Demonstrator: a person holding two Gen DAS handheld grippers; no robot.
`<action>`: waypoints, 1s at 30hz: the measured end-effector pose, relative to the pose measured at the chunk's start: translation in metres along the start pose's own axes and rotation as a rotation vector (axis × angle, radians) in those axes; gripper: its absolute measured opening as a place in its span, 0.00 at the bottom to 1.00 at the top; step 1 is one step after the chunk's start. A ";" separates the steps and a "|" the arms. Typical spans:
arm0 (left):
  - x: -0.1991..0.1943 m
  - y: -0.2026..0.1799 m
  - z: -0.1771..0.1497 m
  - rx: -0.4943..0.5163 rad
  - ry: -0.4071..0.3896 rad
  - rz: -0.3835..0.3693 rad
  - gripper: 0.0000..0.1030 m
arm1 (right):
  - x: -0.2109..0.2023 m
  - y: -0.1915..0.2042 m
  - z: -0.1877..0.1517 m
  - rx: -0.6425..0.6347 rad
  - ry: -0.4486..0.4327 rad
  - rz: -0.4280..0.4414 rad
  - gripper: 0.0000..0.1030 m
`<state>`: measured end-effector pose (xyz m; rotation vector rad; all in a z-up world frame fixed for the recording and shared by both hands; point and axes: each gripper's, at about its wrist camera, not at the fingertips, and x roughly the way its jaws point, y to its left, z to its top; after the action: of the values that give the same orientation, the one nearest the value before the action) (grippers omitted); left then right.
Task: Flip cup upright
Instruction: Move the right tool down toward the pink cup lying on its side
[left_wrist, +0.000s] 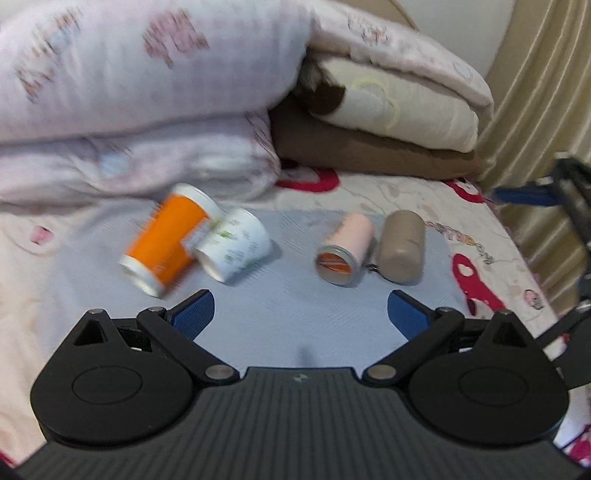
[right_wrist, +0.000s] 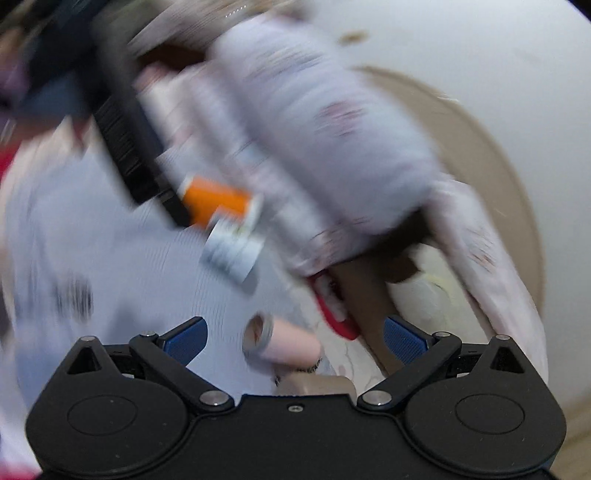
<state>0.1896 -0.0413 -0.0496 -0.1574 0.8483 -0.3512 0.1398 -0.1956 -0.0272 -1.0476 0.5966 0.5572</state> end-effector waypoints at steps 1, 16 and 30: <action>0.010 0.001 0.000 -0.007 0.011 -0.015 0.97 | 0.015 0.001 0.002 -0.060 0.034 0.037 0.95; 0.139 0.040 -0.016 -0.103 0.085 -0.232 0.94 | 0.160 0.000 -0.030 -0.404 0.178 0.150 0.86; 0.159 0.045 -0.018 -0.033 0.030 -0.309 0.91 | 0.226 -0.009 -0.036 -0.500 0.195 0.216 0.82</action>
<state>0.2838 -0.0573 -0.1860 -0.3160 0.8608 -0.6302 0.3003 -0.2010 -0.1901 -1.5319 0.7692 0.8250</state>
